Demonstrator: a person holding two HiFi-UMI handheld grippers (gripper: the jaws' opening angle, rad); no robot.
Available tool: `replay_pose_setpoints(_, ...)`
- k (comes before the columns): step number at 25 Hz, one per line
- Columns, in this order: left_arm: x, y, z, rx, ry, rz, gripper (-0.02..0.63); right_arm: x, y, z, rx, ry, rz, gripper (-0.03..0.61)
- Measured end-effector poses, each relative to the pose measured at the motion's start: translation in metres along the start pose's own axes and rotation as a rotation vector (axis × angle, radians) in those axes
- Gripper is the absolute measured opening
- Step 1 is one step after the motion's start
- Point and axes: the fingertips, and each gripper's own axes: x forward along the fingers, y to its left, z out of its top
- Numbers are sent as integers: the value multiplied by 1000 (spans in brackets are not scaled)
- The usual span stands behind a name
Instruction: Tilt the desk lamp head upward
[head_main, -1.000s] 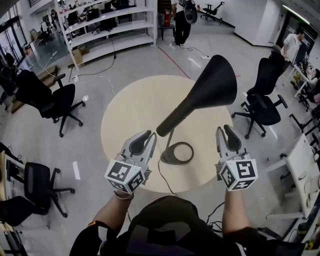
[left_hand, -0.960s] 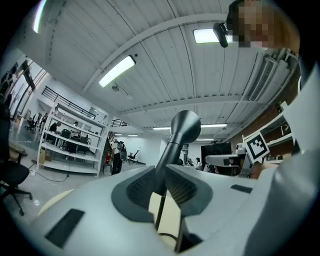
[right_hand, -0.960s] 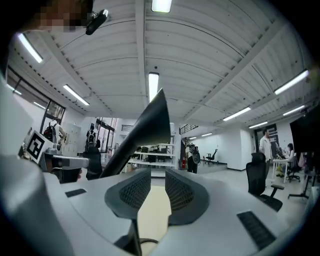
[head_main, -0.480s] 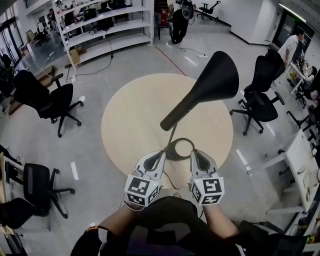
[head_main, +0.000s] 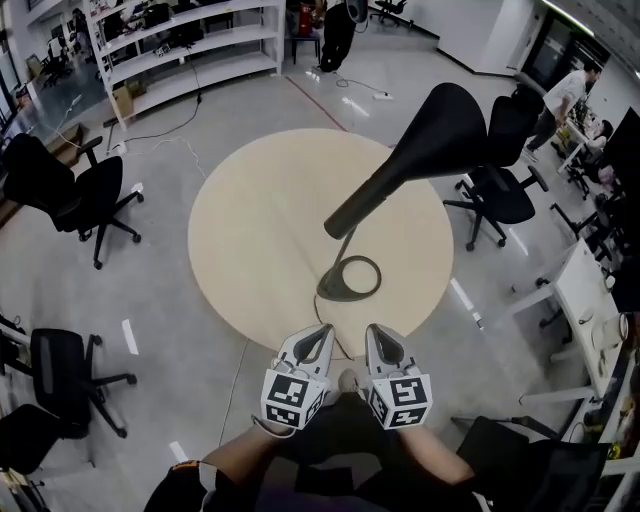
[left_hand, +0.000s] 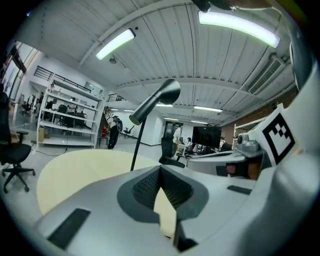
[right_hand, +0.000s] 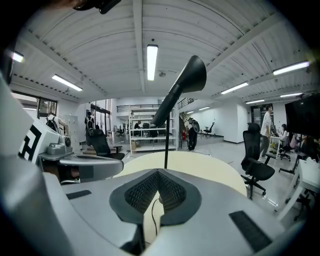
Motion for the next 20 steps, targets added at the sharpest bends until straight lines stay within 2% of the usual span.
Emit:
replay_pose_setpoints(4, -16, -3, -14, -24, 14, -4, 48, -13, 9, -4, -11, 5, -24, 15)
replay_pose_setpoints(10, -31, -31, -13, 0, -12, 30, 48, -40, 8, -1, -29, -37, 0, 15)
replay_pose_setpoints(17, -38, -110, -28, 8, -19, 104, 48, -114, -31, -19, 6, -73, 48, 15)
replay_pose_setpoints(20, -42, -153, -39, 0, -31, 146, 48, -154, -55, -37, -10, -75, 64, 15)
